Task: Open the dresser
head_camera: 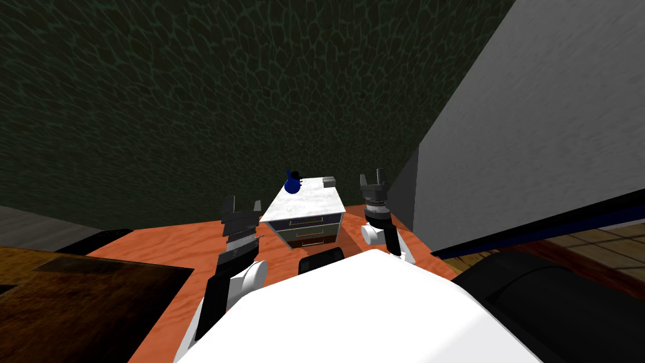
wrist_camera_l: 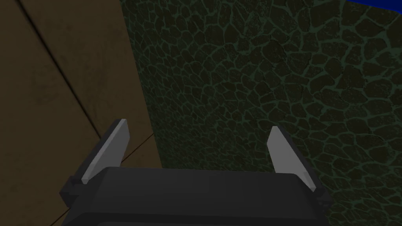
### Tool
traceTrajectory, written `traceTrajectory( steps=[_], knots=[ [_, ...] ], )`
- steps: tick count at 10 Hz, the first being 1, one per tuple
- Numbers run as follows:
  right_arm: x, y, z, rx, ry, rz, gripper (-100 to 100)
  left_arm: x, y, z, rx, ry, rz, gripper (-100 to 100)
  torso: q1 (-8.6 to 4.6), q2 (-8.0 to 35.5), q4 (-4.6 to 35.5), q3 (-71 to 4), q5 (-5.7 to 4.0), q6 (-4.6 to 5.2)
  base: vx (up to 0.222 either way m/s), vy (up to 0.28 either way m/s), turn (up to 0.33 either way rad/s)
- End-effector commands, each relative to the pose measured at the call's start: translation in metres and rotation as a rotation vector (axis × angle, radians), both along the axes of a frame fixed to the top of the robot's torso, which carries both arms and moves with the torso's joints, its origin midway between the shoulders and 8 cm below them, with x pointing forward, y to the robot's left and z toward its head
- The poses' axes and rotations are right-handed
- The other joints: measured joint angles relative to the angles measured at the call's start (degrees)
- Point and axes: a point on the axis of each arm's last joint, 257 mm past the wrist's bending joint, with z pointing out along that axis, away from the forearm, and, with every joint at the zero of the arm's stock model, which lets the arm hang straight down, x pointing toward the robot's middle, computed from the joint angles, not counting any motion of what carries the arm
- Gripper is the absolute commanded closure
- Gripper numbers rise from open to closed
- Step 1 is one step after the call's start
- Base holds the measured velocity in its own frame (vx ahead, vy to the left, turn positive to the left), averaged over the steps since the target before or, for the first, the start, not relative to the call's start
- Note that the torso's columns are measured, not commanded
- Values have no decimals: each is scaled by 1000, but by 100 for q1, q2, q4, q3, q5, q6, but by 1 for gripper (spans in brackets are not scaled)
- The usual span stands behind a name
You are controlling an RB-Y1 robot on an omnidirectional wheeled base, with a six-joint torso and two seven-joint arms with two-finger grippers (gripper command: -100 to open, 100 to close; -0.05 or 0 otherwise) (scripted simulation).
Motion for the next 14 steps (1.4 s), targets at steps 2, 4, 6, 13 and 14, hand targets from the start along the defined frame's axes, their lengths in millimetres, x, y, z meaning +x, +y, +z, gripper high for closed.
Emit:
traceTrajectory(
  steps=[2, 4, 6, 13, 14],
  knots=[
    [0, 0, 0, 0, 0, 0, 0, 0, 0, 0, 0, 0, 0, 0, 0, 597, 600, -1200, 0, 0, 0, 0, 0],
    [0, 0, 0, 0, 0, 0, 0, 0, 0, 0, 0, 0, 0, 0, 0, 1422, 1424, -2850, 0, 0, 0, 0, 0],
    [0, 0, 0, 0, 0, 0, 0, 0, 0, 0, 0, 0, 0, 0, 0, 2269, 2268, -4536, 0, 0, 0, 0, 0],
    [0, 0, 0, 0, 0, 0, 0, 12, -8, -25, 74, 49, -41, -100, 1, 4223, 4222, -8450, 0, 0, -3, 1, -11],
    [0, 0, 0, 0, 0, 0, 0, 15, -9, -32, 83, 59, -46, -100, 1, 4227, 4227, -8456, 0, 0, -8, 4, -25]
  ],
)
